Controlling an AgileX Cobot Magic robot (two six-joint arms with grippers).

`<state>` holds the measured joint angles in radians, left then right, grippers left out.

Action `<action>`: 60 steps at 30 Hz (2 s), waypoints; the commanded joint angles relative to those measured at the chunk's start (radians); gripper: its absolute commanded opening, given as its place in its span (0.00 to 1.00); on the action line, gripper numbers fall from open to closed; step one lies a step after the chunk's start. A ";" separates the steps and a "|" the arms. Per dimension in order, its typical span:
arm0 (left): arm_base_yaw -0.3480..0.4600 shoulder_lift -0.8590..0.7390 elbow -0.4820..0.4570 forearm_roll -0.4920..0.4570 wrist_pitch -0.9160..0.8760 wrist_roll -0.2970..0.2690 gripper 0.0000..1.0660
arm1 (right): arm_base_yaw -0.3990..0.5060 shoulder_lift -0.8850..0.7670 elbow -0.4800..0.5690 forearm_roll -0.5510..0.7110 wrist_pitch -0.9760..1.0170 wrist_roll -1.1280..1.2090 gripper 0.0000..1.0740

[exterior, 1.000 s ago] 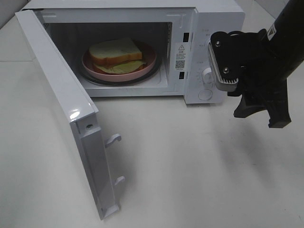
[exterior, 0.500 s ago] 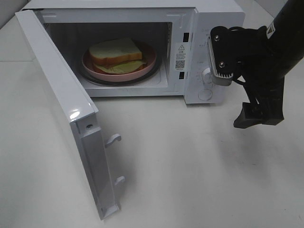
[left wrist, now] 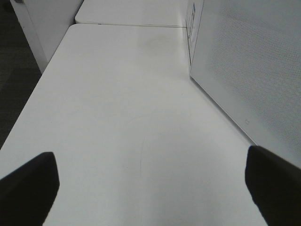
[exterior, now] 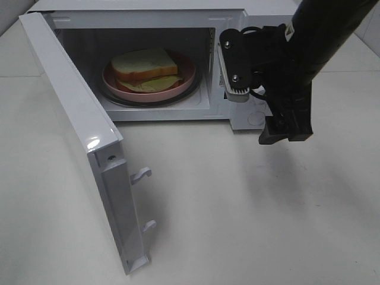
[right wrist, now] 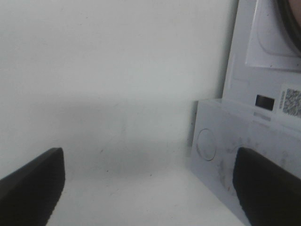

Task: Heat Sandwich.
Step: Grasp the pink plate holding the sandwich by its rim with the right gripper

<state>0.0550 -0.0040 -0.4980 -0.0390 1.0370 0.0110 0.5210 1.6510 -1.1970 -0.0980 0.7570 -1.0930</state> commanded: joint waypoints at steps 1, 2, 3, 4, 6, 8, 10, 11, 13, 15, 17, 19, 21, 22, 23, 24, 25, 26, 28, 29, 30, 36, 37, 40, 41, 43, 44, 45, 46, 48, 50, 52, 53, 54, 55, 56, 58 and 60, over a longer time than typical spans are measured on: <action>0.002 -0.025 0.003 -0.004 -0.001 0.002 0.95 | 0.022 0.039 -0.056 -0.003 -0.002 0.010 0.85; 0.002 -0.025 0.003 -0.004 -0.001 0.002 0.95 | 0.022 0.039 -0.056 -0.003 -0.002 0.010 0.85; 0.002 -0.025 0.003 -0.004 -0.001 0.002 0.95 | 0.029 0.048 -0.067 -0.003 -0.002 0.010 0.85; 0.002 -0.025 0.003 -0.004 -0.001 0.002 0.95 | 0.040 0.070 -0.095 -0.003 -0.005 0.010 0.85; 0.002 -0.025 0.003 -0.004 -0.001 0.002 0.95 | 0.043 0.089 -0.116 0.005 -0.010 0.010 0.84; 0.002 -0.025 0.003 -0.004 -0.001 0.002 0.95 | 0.052 0.099 -0.127 0.005 -0.010 0.009 0.84; 0.002 -0.025 0.003 -0.004 -0.001 0.002 0.95 | 0.063 0.128 -0.160 0.003 -0.015 0.008 0.83; 0.002 -0.025 0.003 -0.004 -0.001 0.002 0.95 | 0.068 0.140 -0.173 0.003 -0.016 0.008 0.83; 0.002 -0.025 0.003 -0.004 -0.001 0.002 0.95 | 0.074 0.149 -0.184 0.003 -0.016 0.008 0.83; 0.002 -0.025 0.003 -0.004 -0.001 0.002 0.95 | 0.086 0.183 -0.225 0.004 -0.024 0.008 0.82; 0.002 -0.025 0.003 -0.004 -0.001 0.002 0.95 | 0.087 0.195 -0.240 0.003 -0.029 0.009 0.82; 0.002 -0.025 0.003 -0.004 -0.001 0.002 0.95 | 0.092 0.235 -0.288 0.004 -0.040 0.009 0.82; 0.002 -0.025 0.003 -0.004 -0.001 0.002 0.95 | 0.097 0.262 -0.315 0.003 -0.044 0.009 0.82; 0.002 -0.025 0.003 -0.004 -0.001 0.002 0.95 | 0.097 0.262 -0.315 0.003 -0.044 0.009 0.82; 0.002 -0.025 0.003 -0.004 -0.001 0.002 0.95 | 0.098 0.287 -0.340 0.005 -0.051 0.009 0.81; 0.002 -0.025 0.003 -0.004 -0.001 0.002 0.95 | 0.098 0.300 -0.353 0.006 -0.056 0.009 0.81; 0.002 -0.025 0.003 -0.004 -0.001 0.002 0.95 | 0.098 0.315 -0.365 0.009 -0.060 0.009 0.81; 0.002 -0.025 0.003 -0.004 -0.001 0.002 0.95 | 0.098 0.330 -0.379 0.014 -0.061 0.009 0.81; 0.002 -0.025 0.003 -0.004 -0.001 0.002 0.95 | 0.098 0.354 -0.401 0.017 -0.063 0.009 0.81; 0.002 -0.025 0.003 -0.004 -0.001 0.002 0.95 | 0.098 0.366 -0.411 0.017 -0.063 0.009 0.80; 0.002 -0.025 0.003 -0.004 -0.001 0.002 0.95 | 0.098 0.378 -0.423 0.017 -0.065 0.009 0.80; 0.002 -0.025 0.003 -0.004 -0.001 0.002 0.95 | 0.098 0.443 -0.483 0.027 -0.066 0.010 0.79; 0.002 -0.025 0.003 -0.004 -0.001 0.002 0.95 | 0.098 0.470 -0.506 0.028 -0.069 0.010 0.79; 0.002 -0.025 0.003 -0.004 -0.001 0.002 0.95 | 0.098 0.527 -0.560 0.028 -0.070 0.015 0.78; 0.002 -0.025 0.003 -0.004 -0.001 0.002 0.95 | 0.098 0.527 -0.560 0.028 -0.070 0.015 0.78; 0.002 -0.025 0.003 -0.004 -0.001 0.002 0.95 | 0.098 0.555 -0.590 0.028 -0.070 0.021 0.78; 0.002 -0.025 0.003 -0.004 -0.001 0.002 0.95 | 0.098 0.567 -0.602 0.028 -0.070 0.020 0.78; 0.002 -0.025 0.003 -0.004 -0.001 0.002 0.95 | 0.098 0.567 -0.602 0.028 -0.070 0.020 0.78; 0.002 -0.025 0.003 -0.004 -0.001 0.002 0.95 | 0.098 0.592 -0.634 0.029 -0.069 0.020 0.78; 0.002 -0.025 0.003 -0.004 -0.001 0.002 0.95 | 0.098 0.617 -0.666 0.029 -0.070 0.020 0.78; 0.002 -0.025 0.003 -0.004 -0.001 0.002 0.95 | 0.098 0.646 -0.707 0.029 -0.068 0.027 0.78; 0.002 -0.025 0.003 -0.004 -0.001 0.002 0.95 | 0.098 0.670 -0.742 0.029 -0.064 0.036 0.77; 0.002 -0.025 0.003 -0.004 -0.001 0.002 0.95 | 0.098 0.695 -0.773 0.028 -0.064 0.048 0.77; 0.002 -0.025 0.003 -0.004 -0.001 0.002 0.95 | 0.097 0.703 -0.785 0.028 -0.063 0.054 0.77; 0.002 -0.025 0.003 -0.004 -0.001 0.002 0.95 | 0.097 0.703 -0.785 0.028 -0.063 0.054 0.77; 0.002 -0.025 0.003 -0.004 -0.001 0.002 0.95 | 0.096 0.715 -0.800 0.028 -0.062 0.062 0.77; 0.002 -0.025 0.003 -0.004 -0.001 0.002 0.95 | 0.095 0.735 -0.829 0.027 -0.051 0.078 0.77; 0.002 -0.025 0.003 -0.004 -0.001 0.002 0.95 | 0.088 0.755 -0.852 0.027 -0.040 0.080 0.76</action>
<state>0.0550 -0.0040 -0.4980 -0.0390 1.0370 0.0110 0.6150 2.3910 -2.0300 -0.0730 0.6980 -1.0260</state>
